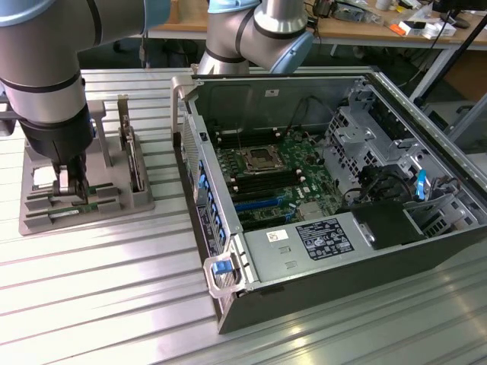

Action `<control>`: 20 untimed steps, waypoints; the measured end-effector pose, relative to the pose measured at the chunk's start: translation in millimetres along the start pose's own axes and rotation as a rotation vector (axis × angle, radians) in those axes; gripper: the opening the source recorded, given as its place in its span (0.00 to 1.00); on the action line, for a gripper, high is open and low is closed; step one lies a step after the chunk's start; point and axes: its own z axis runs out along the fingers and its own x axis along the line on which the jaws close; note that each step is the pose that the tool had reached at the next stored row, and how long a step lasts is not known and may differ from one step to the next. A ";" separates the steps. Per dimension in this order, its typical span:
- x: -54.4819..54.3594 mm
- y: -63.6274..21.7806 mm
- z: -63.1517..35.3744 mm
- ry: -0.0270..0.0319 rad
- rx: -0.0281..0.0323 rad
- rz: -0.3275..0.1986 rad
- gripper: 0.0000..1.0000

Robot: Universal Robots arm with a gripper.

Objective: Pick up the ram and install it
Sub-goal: 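Pick up the ram and move it above insertion slot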

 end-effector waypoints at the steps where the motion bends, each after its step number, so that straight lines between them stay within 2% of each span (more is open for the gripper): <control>1: -0.8 0.0 0.9 0.0007 0.0002 0.000 0.36; 6: -2.2 -0.1 5.9 0.0019 0.0000 -0.011 0.36; 7: -2.2 -0.1 6.8 0.0033 -0.0004 -0.033 0.36; 8: -2.2 -0.2 8.3 0.0061 -0.0012 -0.086 0.36; 9: -2.2 0.1 10.0 0.0066 -0.0014 -0.097 0.36; 20: -1.6 7.3 26.3 0.0067 -0.0015 -0.097 0.36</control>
